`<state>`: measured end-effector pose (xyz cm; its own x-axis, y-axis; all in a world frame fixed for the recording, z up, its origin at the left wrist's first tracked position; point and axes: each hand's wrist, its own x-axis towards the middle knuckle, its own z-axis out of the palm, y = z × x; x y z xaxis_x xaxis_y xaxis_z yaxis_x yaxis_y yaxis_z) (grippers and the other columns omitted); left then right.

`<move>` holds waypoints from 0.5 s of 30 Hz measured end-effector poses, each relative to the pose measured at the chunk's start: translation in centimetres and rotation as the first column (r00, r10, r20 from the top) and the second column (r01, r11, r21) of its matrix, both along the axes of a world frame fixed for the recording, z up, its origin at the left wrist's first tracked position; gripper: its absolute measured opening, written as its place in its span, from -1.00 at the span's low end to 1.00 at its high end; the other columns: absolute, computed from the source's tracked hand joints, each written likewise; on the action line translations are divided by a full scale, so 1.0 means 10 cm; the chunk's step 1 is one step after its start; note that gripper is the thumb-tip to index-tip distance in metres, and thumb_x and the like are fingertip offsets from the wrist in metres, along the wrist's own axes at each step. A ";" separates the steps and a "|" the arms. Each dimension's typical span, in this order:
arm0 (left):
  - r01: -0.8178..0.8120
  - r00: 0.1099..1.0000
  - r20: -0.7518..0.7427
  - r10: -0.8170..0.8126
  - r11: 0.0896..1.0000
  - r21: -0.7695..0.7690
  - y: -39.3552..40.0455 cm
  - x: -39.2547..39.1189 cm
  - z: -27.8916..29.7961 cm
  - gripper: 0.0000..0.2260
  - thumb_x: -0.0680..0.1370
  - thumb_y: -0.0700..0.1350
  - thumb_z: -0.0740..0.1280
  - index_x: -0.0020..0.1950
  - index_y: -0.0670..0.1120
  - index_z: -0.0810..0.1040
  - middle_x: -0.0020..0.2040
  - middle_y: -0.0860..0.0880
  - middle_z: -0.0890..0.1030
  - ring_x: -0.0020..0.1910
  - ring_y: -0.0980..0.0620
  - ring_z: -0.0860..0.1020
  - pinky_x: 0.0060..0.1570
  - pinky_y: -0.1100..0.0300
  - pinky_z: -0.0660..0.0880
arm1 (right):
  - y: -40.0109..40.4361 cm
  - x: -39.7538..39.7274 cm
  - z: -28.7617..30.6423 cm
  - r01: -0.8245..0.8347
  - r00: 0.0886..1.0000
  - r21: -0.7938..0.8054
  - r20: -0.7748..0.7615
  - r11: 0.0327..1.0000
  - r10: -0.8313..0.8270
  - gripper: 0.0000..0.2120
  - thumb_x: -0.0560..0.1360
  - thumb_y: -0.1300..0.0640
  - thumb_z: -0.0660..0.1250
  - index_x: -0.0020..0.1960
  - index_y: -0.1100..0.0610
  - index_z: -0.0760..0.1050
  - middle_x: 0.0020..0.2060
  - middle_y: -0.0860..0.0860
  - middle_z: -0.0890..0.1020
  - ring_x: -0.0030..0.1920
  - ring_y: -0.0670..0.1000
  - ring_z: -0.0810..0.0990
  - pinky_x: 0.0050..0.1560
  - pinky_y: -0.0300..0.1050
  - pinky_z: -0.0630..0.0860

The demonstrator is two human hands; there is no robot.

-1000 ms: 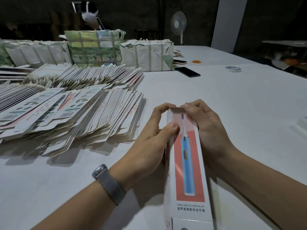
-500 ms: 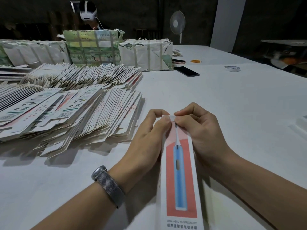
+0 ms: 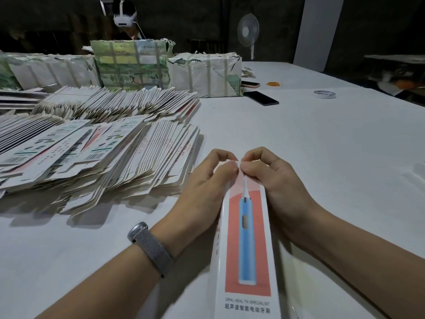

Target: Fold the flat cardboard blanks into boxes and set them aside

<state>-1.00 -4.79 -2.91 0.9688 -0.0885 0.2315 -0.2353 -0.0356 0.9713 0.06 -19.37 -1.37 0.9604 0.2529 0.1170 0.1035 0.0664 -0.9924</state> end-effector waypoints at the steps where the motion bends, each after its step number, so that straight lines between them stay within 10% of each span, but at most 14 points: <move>1: 0.020 1.000 -0.008 -0.020 1.000 0.005 0.01 0.01 0.00 -0.88 0.42 0.20 0.28 -0.13 0.22 0.53 -0.25 0.01 0.63 -0.29 0.03 0.59 -0.18 0.04 0.50 | 0.00 0.01 0.00 0.013 1.000 0.002 0.000 1.000 -0.013 -0.86 0.48 0.05 0.38 -0.24 0.01 0.49 -0.36 0.05 0.60 -0.37 0.04 0.59 -0.30 -0.10 0.54; 15: 0.064 0.994 0.084 -0.068 0.997 0.047 0.02 0.04 -0.08 -0.84 0.60 0.08 0.25 0.17 0.18 0.47 -0.11 0.15 0.70 -0.15 0.19 0.66 -0.14 0.33 0.54 | -0.01 0.04 -0.02 0.168 0.985 0.038 0.037 0.985 -0.169 -0.88 0.58 0.11 0.36 -0.14 0.04 0.52 -0.31 0.07 0.67 -0.36 0.07 0.66 -0.25 -0.05 0.62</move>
